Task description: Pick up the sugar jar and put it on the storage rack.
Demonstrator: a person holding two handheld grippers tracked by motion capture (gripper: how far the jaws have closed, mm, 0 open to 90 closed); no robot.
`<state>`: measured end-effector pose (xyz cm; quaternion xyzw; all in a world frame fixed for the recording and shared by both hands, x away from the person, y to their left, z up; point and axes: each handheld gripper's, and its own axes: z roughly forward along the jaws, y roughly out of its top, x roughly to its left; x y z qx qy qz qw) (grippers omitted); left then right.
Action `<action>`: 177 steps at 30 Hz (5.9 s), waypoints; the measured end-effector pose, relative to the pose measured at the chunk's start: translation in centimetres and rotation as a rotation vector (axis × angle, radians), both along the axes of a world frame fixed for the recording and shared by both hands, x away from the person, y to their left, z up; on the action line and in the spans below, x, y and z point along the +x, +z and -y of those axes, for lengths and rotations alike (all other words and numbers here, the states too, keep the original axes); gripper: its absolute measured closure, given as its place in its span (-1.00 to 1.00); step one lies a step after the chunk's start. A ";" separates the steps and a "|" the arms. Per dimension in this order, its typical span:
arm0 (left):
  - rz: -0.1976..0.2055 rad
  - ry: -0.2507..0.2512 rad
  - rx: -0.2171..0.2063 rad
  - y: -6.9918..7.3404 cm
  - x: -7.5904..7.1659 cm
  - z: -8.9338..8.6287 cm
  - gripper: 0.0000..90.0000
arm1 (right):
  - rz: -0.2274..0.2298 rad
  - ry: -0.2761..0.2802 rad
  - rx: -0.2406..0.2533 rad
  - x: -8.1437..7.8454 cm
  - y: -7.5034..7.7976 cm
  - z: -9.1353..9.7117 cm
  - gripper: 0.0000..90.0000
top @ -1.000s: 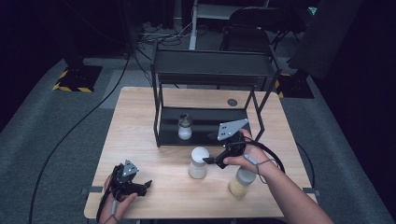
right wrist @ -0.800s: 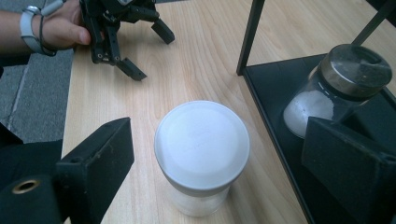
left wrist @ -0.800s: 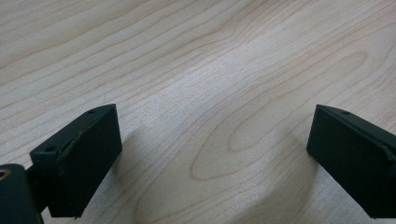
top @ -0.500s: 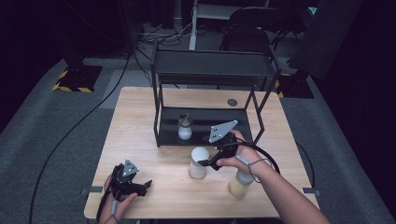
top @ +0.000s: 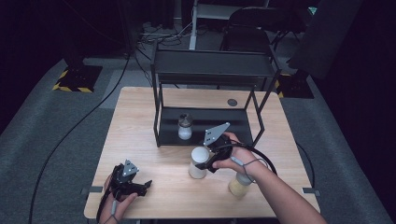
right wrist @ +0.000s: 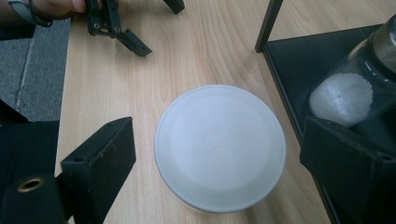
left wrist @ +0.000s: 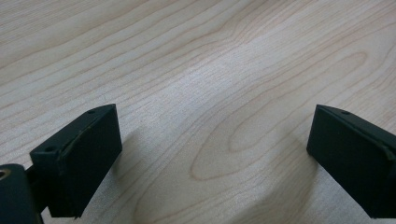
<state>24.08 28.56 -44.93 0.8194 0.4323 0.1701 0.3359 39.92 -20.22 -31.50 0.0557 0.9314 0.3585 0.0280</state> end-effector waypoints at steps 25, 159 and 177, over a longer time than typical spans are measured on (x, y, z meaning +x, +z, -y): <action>-0.002 0.001 0.001 0.0 0.0 0.0 -0.93 | -0.022 0.034 -0.094 0.9 -0.3 -2.2 -0.42; -0.002 0.001 0.000 0.0 0.0 0.0 -0.93 | 0.041 -0.215 -0.050 10.5 3.7 3.1 -0.84; -0.002 0.001 0.000 0.0 0.0 0.0 -0.93 | 0.085 -0.186 0.004 3.2 6.5 8.2 -0.84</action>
